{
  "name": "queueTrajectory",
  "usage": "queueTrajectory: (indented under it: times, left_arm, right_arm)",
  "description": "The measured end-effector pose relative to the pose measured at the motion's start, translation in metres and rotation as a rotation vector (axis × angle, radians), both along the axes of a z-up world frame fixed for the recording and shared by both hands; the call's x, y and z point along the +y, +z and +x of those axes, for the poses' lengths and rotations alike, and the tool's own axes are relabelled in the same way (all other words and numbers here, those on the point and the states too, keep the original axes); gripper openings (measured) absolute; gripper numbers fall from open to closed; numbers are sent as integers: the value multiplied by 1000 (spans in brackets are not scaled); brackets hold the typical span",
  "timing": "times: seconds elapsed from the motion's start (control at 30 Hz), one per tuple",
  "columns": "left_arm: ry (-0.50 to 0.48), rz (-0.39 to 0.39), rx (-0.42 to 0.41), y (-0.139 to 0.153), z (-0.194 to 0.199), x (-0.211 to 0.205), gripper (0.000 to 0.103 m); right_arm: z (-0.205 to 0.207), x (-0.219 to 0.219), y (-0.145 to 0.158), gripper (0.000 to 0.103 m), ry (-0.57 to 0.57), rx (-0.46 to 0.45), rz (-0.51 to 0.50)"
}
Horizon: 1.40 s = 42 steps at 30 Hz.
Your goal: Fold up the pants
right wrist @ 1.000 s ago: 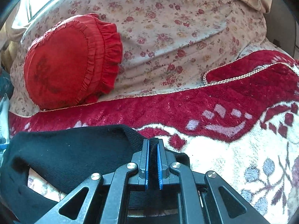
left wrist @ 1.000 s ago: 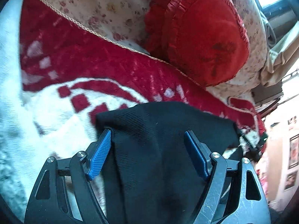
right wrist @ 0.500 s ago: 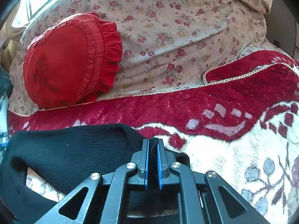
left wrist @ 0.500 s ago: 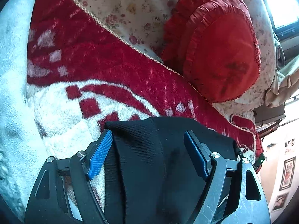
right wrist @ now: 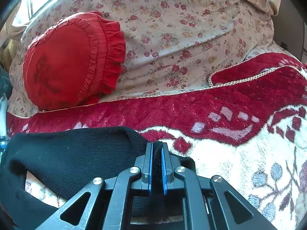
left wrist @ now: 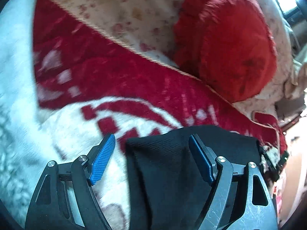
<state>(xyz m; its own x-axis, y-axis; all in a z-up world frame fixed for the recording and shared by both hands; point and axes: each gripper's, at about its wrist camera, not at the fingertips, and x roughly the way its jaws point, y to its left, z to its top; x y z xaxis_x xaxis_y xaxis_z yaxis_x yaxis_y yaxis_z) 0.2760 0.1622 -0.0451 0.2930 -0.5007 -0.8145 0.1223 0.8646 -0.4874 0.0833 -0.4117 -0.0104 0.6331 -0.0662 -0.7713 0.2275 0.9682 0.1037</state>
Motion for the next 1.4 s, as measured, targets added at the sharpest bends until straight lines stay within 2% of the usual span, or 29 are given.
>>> queueTrajectory:
  times: [0.1, 0.13, 0.27, 0.4, 0.67, 0.77, 0.8, 0.87, 0.9, 0.93, 1.0, 1.07, 1.2, 1.27, 1.33, 1.4]
  left_arm:
    - [-48, -89, 5, -1, 0, -8, 78]
    - [-68, -120, 8, -1, -2, -10, 74]
    - [-38, -141, 12, -2, -5, 1, 66]
    - [44, -172, 13, -3, -3, 18, 66]
    - [36, -232, 5, 6, -11, 24, 65]
    - [29, -225, -7, 12, -14, 25, 57]
    - [27, -214, -9, 13, -14, 24, 54]
    - [32, -185, -4, 12, -13, 24, 33]
    - [39, -158, -2, 11, -13, 25, 26]
    - [48, -136, -4, 11, -12, 25, 13]
    - [60, -104, -8, 10, -12, 27, 6]
    - [37, -75, -18, 11, -14, 23, 4]
    - [-11, 11, -93, 24, -23, 8, 4]
    - [-44, 127, -171, 38, -31, -5, 4]
    - [-116, 307, -285, 55, -43, -27, 4]
    - [-168, 437, -366, 66, -56, -44, 4]
  right_arm:
    - [0, 0, 0, 6, 0, 0, 0]
    - [0, 0, -1, 6, -1, 1, 0]
    - [0, 1, -1, 6, -1, 1, -2]
    - [0, 1, -2, 6, 1, 2, -6]
    - [0, 0, -2, 6, 1, 1, -7]
    - [0, 1, -2, 6, 1, 2, -6]
    - [0, 0, -2, 6, 1, 1, -6]
    - [0, 1, -2, 6, 1, 2, -7]
    - [0, 1, -2, 6, 1, 1, -6]
    - [0, 1, -2, 6, 0, 1, -5]
    - [0, 0, -2, 6, 0, 1, -5]
    - [0, 1, -2, 6, 0, 0, -4]
    - [-1, -2, 4, 6, -4, -20, 5]
    - [0, -1, 12, 6, 19, -21, -21]
    - [4, -2, 22, 6, 58, -8, -30]
    - [18, -9, 29, 6, 122, 67, 4]
